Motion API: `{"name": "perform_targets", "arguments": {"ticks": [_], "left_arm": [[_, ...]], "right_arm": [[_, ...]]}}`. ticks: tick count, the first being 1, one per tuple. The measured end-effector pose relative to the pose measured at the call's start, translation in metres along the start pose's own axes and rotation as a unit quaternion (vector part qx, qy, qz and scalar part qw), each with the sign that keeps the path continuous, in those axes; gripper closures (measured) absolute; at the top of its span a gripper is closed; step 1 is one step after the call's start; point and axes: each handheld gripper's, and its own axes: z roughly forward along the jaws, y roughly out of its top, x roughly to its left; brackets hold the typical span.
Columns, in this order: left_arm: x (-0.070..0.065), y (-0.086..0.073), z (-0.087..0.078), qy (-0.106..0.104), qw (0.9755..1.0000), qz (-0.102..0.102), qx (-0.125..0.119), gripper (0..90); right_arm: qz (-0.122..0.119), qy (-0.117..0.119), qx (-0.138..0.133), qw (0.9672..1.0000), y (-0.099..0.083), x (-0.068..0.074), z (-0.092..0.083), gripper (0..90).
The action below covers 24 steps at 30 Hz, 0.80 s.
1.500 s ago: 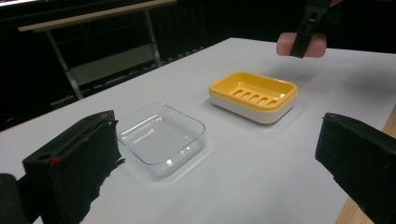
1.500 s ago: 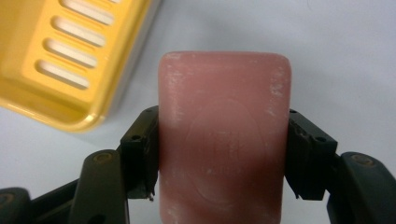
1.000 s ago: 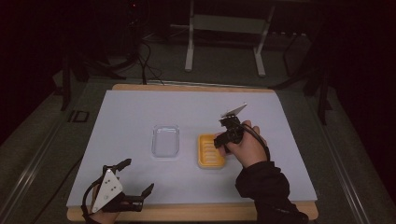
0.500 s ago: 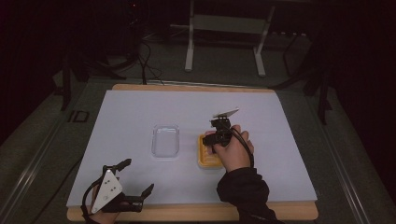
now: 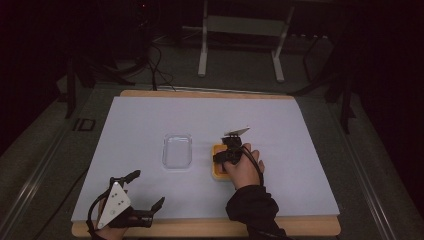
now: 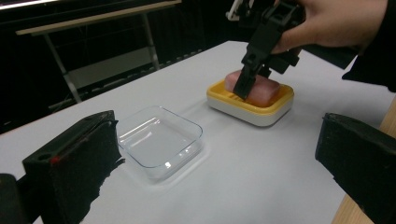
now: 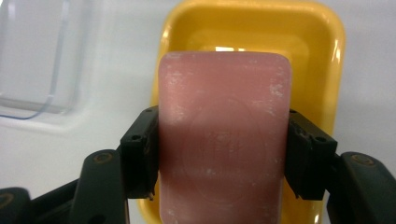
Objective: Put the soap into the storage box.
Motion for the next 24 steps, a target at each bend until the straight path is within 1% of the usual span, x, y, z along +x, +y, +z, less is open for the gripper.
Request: {"name": "perform_targets", "arguments": {"ticks": [3,5,8,9,10,12,13,14,15,16,18,20,21,23,24], "left_arm": [[0.0,0.0,0.0,0.0,1.0,0.001,0.001,0.4],[0.0,0.0,0.0,0.0,1.0,0.001,0.001,0.4],[0.0,0.0,0.0,-0.001,1.0,0.001,0.001,0.4],[0.0,0.0,0.0,-0.001,1.0,0.001,0.001,0.4],[0.0,0.0,0.0,-0.001,1.0,0.001,0.001,0.4],[0.0,0.0,0.0,0.0,1.0,0.001,0.001,0.4],[0.0,0.0,0.0,0.0,1.0,0.001,0.001,0.4],[0.0,0.0,0.0,0.0,1.0,0.001,0.001,0.4],[0.0,0.0,0.0,0.0,1.0,0.001,0.001,0.4],[0.0,0.0,0.0,0.0,1.0,0.001,0.001,0.4],[0.0,0.0,0.0,-0.001,1.0,0.001,0.002,0.4],[0.0,0.0,0.0,-0.001,1.0,0.002,0.002,0.4],[0.0,0.0,0.0,-0.001,1.0,0.002,0.002,0.4],[0.0,0.0,0.0,0.0,1.0,0.002,0.003,0.4],[0.0,0.0,0.0,0.0,1.0,0.002,0.003,0.4]], "right_arm": [[0.002,-0.009,0.004,0.9999,-0.002,-0.001,0.007,37.7],[0.006,-0.006,0.008,0.9999,-0.003,-0.002,0.01,37.7],[0.006,-0.005,0.007,0.9999,-0.002,-0.002,0.011,37.6],[-0.003,-0.012,0.019,0.9998,-0.001,-0.001,0.012,37.5],[-0.007,-0.015,0.019,0.9997,-0.001,0.0,0.012,37.4],[-0.029,-0.022,0.01,0.9993,-0.001,0.001,0.014,37.1],[-0.035,-0.025,0.009,0.9991,-0.001,0.001,0.014,36.7],[-0.037,-0.022,0.009,0.999,0.0,0.001,0.012,36.1],[-0.043,-0.019,0.003,0.9989,0.001,0.001,0.01,36.0],[-0.043,-0.019,0.003,0.9989,0.001,0.001,0.01,36.0],[-0.058,-0.006,-0.004,0.9983,0.004,0.0,0.0,33.2],[-0.083,0.003,0.001,0.9966,0.006,-0.001,-0.006,32.4],[-0.09,0.01,-0.002,0.9958,0.007,-0.001,-0.009,31.7],[-0.112,0.023,-0.005,0.9934,0.008,-0.002,-0.015,30.0],[-0.122,0.035,-0.003,0.9919,0.008,-0.003,-0.018,28.7]]}}
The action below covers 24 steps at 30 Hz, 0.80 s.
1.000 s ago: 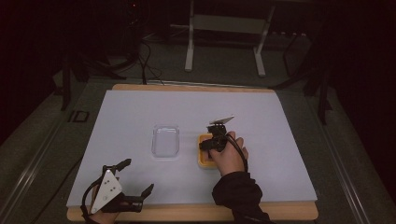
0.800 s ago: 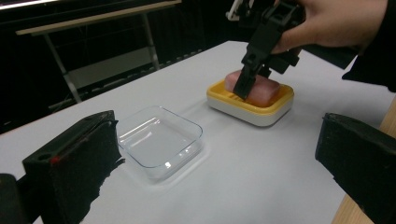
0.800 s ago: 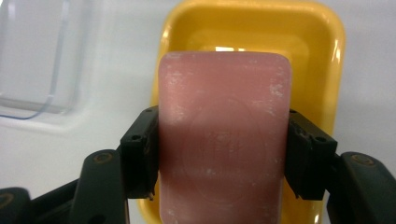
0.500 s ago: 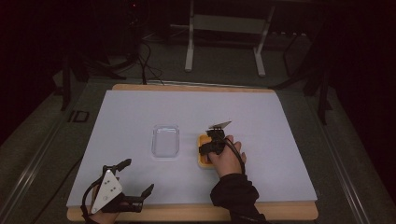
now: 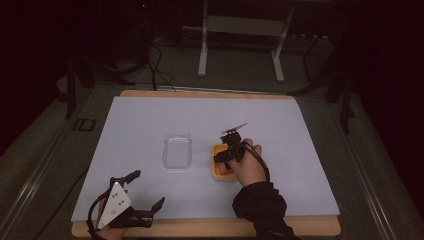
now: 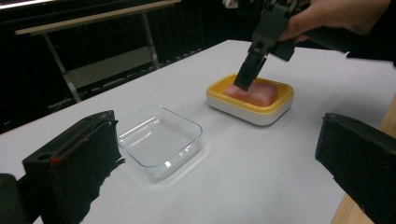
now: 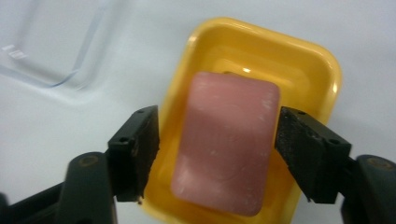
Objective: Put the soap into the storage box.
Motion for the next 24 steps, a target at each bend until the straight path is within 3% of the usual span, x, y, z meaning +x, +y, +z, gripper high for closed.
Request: {"name": "perform_targets", "arguments": {"ticks": [5,7,10,12,13,15,18,24], "left_arm": [[0.0,0.0,0.001,0.0,1.0,0.001,0.001,0.4],[0.0,0.0,0.001,0.001,1.0,0.001,0.001,0.4],[0.0,0.0,0.001,0.001,1.0,0.001,0.002,0.4],[0.0,0.0,0.0,0.001,1.0,0.0,0.001,0.4],[0.0,0.0,0.0,0.001,1.0,0.0,0.001,0.4],[0.0,0.0,0.001,0.001,1.0,0.0,0.001,0.4],[-0.001,0.0,0.001,0.001,1.0,0.001,0.003,0.4],[-0.001,0.0,0.001,0.001,1.0,0.001,0.002,0.4]], "right_arm": [[-0.073,0.046,-0.01,0.9962,-0.001,-0.008,-0.013,26.3],[-0.082,0.061,-0.017,0.9946,-0.002,-0.011,-0.018,25.4],[-0.117,0.08,-0.031,0.9893,-0.002,-0.017,-0.026,24.4],[-0.125,0.087,-0.035,0.9877,-0.002,-0.019,-0.028,24.3],[-0.146,0.094,-0.044,0.9839,-0.003,-0.024,-0.033,21.2],[-0.164,0.081,-0.048,0.9819,-0.005,-0.027,-0.039,20.3],[-0.169,0.087,-0.058,0.98,-0.009,-0.036,-0.046,20.4],[-0.157,0.09,-0.081,0.9802,-0.018,-0.054,-0.057,21.2]]}}
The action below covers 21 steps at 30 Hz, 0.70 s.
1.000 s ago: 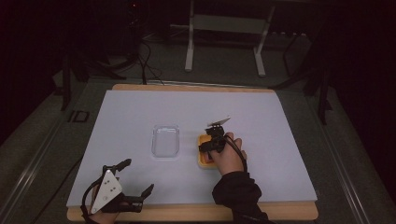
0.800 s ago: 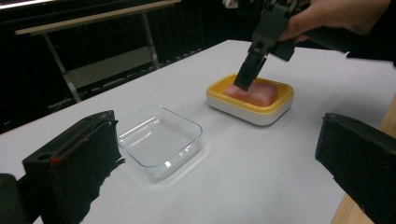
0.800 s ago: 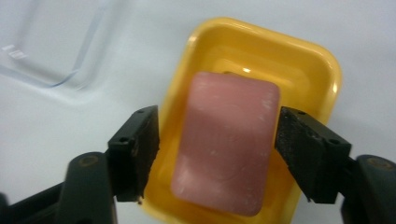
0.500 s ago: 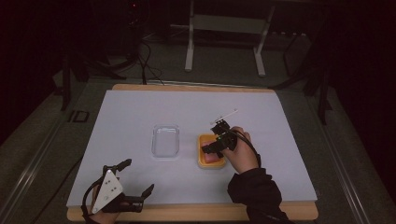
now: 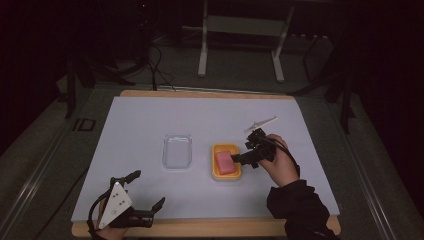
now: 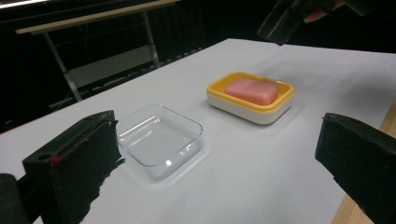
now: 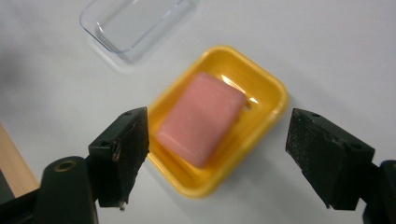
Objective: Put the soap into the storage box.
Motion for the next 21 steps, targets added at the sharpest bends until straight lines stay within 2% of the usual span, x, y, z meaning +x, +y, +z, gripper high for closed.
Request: {"name": "perform_targets", "arguments": {"ticks": [4,6,11,21], "left_arm": [[0.0,0.0,0.0,0.0,1.0,0.0,0.0,0.4],[0.0,0.0,0.0,0.0,1.0,0.0,0.0,0.4],[0.0,0.0,0.0,0.001,1.0,-0.002,0.0,0.4],[0.0,0.0,0.001,0.001,1.0,-0.001,0.001,0.4]], "right_arm": [[0.001,-0.017,0.006,0.9998,-0.009,-0.005,-0.005,20.3],[-0.007,-0.016,0.006,0.9998,-0.014,-0.007,-0.008,18.9],[-0.005,-0.023,0.008,0.9997,-0.029,-0.012,-0.014,14.2],[0.009,-0.039,-0.013,0.9991,-0.06,-0.024,-0.029,13.9]]}}
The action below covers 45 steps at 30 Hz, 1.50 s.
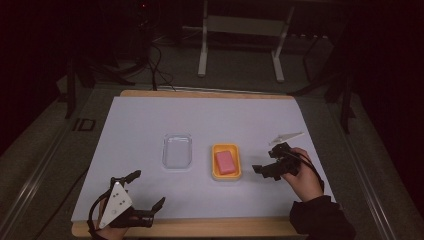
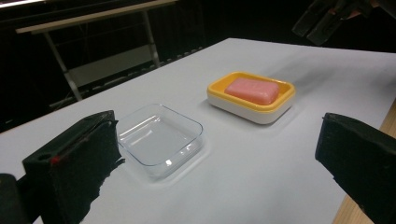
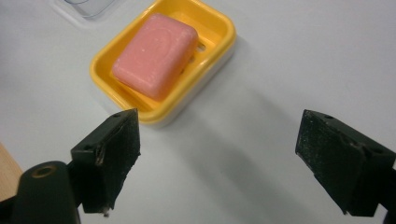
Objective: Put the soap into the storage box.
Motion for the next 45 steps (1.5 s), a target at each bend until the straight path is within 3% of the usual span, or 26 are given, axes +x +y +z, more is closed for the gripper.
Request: {"name": "perform_targets", "arguments": {"ticks": [6,12,14,17,22,25,28,35,45], "left_arm": [[0.0,0.0,0.0,0.0,1.0,0.0,0.001,0.4],[0.0,0.0,0.0,-0.001,1.0,0.0,0.001,0.4],[0.0,0.0,0.0,-0.001,1.0,0.001,0.001,0.4],[0.0,0.0,0.0,-0.001,1.0,0.001,0.002,0.4],[-0.001,0.0,0.0,-0.001,1.0,0.003,0.002,0.4],[-0.001,0.0,0.0,0.0,1.0,0.003,0.002,0.4],[-0.001,0.0,0.0,0.0,1.0,0.003,0.002,0.4],[-0.001,0.0,0.0,-0.002,1.0,0.003,0.001,0.4],[-0.001,0.0,0.001,-0.004,1.0,0.002,0.002,0.4]], "right_arm": [[0.02,-0.005,0.001,0.9998,-0.015,-0.003,-0.006,13.6],[0.023,-0.021,-0.006,0.9995,-0.031,-0.006,-0.006,12.5],[0.015,-0.045,-0.018,0.9987,-0.036,-0.005,-0.007,12.6],[0.017,-0.049,-0.022,0.9984,-0.044,-0.006,-0.008,12.0],[0.0,-0.091,-0.036,0.9952,-0.058,-0.009,-0.009,10.5],[0.021,-0.078,-0.043,0.9958,-0.066,-0.013,-0.011,10.5],[0.037,-0.083,-0.058,0.9942,-0.075,-0.016,-0.014,10.6],[0.031,-0.093,-0.086,0.9915,-0.088,-0.017,-0.022,10.7],[0.033,-0.084,-0.077,0.9929,-0.092,-0.019,-0.014,10.7]]}}
